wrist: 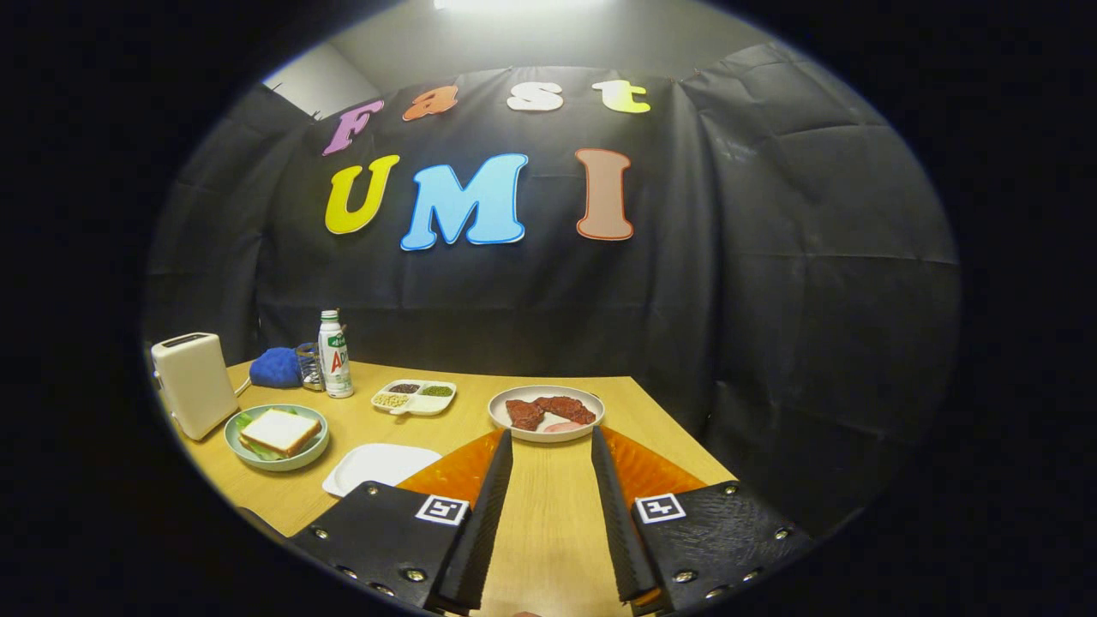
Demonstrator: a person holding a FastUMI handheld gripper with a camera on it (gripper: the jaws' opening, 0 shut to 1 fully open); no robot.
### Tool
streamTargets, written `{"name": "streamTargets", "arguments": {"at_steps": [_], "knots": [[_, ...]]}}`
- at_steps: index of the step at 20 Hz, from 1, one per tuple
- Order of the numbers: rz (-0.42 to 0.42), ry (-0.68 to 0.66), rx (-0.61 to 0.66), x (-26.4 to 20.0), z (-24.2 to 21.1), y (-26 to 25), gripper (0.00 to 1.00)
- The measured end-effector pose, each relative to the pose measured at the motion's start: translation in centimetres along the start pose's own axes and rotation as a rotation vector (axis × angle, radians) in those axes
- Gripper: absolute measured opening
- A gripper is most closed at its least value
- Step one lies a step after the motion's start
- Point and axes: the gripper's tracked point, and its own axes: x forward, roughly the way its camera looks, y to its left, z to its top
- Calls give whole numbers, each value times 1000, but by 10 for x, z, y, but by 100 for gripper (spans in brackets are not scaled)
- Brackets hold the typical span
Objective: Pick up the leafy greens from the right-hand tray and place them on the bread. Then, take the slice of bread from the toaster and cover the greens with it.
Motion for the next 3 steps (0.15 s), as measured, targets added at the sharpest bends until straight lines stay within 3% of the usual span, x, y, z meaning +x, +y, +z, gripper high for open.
{"name": "streamTargets", "arguments": {"at_steps": [3], "knots": [[52,-27,71,11,5,-35,56]]}}
